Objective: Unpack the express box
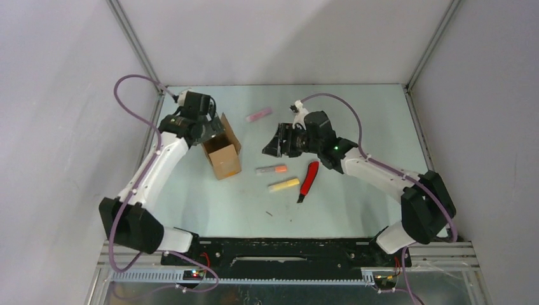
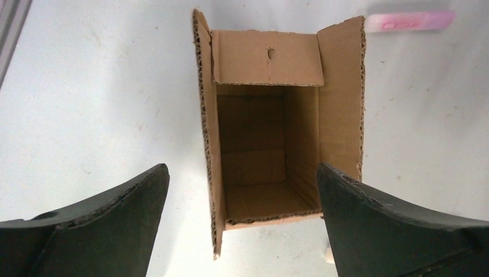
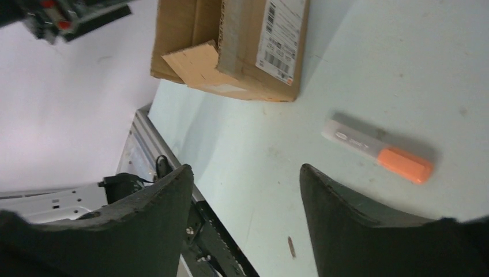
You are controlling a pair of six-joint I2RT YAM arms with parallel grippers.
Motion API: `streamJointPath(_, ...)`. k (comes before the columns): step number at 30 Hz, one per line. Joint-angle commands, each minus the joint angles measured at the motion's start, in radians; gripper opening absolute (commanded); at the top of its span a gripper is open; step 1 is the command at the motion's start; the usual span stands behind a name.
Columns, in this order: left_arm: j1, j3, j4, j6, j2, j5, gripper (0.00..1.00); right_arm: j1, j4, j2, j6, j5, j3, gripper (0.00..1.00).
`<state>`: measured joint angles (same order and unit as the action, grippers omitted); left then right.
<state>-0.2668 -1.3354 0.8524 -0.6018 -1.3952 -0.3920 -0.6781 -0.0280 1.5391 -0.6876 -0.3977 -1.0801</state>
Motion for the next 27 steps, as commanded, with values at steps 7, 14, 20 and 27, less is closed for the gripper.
streamJointPath(7, -0.053, -0.076, 0.099, 0.051, 0.193, -0.047, 1.00, 0.005, 0.145, -0.206, 0.039, 0.181, 0.039, 1.00)
streamJointPath(14, -0.219, -0.040, 0.051, 0.087, 0.300, -0.078, 1.00, -0.005, 0.143, -0.304, 0.028, 0.255, 0.049, 1.00)
streamJointPath(20, -0.222, 0.036, -0.021, 0.104, 0.387, 0.021, 1.00, -0.006, 0.181, -0.357, 0.027, 0.295, 0.050, 1.00)
streamJointPath(27, -0.222, 0.076, -0.063, 0.111, 0.437, 0.082, 1.00, -0.006, 0.208, -0.397, 0.010, 0.323, 0.049, 0.99)
